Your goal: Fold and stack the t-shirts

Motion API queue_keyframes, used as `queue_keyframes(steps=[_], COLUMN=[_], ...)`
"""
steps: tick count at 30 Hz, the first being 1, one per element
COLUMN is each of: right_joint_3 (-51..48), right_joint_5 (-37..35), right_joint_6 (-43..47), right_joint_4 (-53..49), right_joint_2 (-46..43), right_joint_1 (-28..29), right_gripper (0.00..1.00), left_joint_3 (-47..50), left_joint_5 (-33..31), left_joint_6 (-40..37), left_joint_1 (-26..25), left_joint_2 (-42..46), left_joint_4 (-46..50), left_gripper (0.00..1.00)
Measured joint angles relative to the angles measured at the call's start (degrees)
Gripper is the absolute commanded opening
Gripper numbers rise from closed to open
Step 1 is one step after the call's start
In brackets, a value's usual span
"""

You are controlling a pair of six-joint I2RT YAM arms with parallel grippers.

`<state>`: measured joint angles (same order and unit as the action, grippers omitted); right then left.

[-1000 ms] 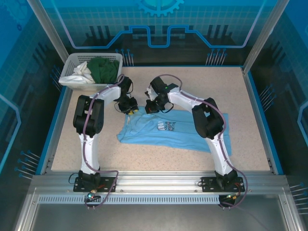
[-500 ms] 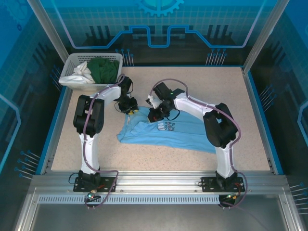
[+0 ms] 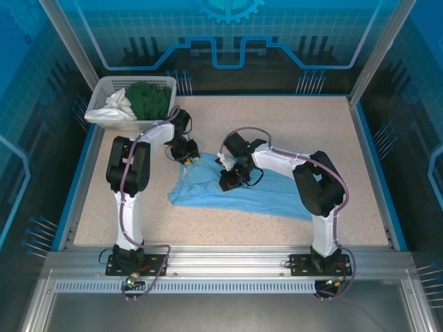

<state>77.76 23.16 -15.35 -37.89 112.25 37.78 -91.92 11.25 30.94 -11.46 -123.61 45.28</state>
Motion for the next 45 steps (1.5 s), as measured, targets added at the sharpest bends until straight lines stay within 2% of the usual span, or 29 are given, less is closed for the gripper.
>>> queue_keyframes(steps=[3,7,10,15,18,23,27,30,34,39,45], right_joint_3=[-1.6,-2.0,-2.0,-3.5,-6.1,-9.6,-11.3,-12.6,-12.8,-13.0,-13.0], right_joint_5=[-0.2,-0.2,-0.1,2.3,5.3,5.9,3.5,1.1,-0.6,-1.8,-2.2], right_joint_6=[-0.1,-1.2,-2.1,-4.3,-6.6,-11.3,-14.5,-16.2,-17.8,-18.8,-19.2], right_joint_4=[0.1,-0.2,-0.7,0.1,1.7,5.2,6.0,5.7,5.5,5.3,5.3], right_joint_2=[-0.6,-0.8,-0.8,-3.4,-7.7,-14.1,-15.6,-15.3,-12.2,-8.3,-7.7], right_joint_1=[0.1,0.1,0.0,-1.7,-5.2,-17.1,-27.0,-33.3,-39.8,-44.2,-46.1], right_gripper=[0.05,0.29,0.43,0.43,0.39,0.35,0.32,0.30,0.30,0.30,0.31], left_joint_3=[-0.6,-1.4,-2.6,-4.3,-4.7,-4.3,0.2,6.6,15.8,21.9,26.7], left_joint_5=[0.0,0.0,-0.1,-1.5,-3.9,-5.9,-1.8,1.9,3.7,3.7,6.9], left_joint_6=[0.0,-0.5,-1.0,-1.1,-1.3,-2.4,-3.7,-4.1,-4.4,-6.2,-8.0], left_joint_1=[0.0,0.0,0.0,0.0,-0.3,-4.2,-10.6,-13.3,-13.4,-13.4,-13.4], left_joint_2=[-0.2,-0.6,-1.1,-0.9,1.3,10.0,15.0,14.8,14.4,14.5,18.8], left_joint_4=[0.7,1.4,2.1,4.0,5.4,6.6,4.6,2.6,2.3,2.4,2.2], left_gripper=[0.31,0.36,0.39,0.44,0.44,0.34,0.25,0.24,0.24,0.26,0.33])
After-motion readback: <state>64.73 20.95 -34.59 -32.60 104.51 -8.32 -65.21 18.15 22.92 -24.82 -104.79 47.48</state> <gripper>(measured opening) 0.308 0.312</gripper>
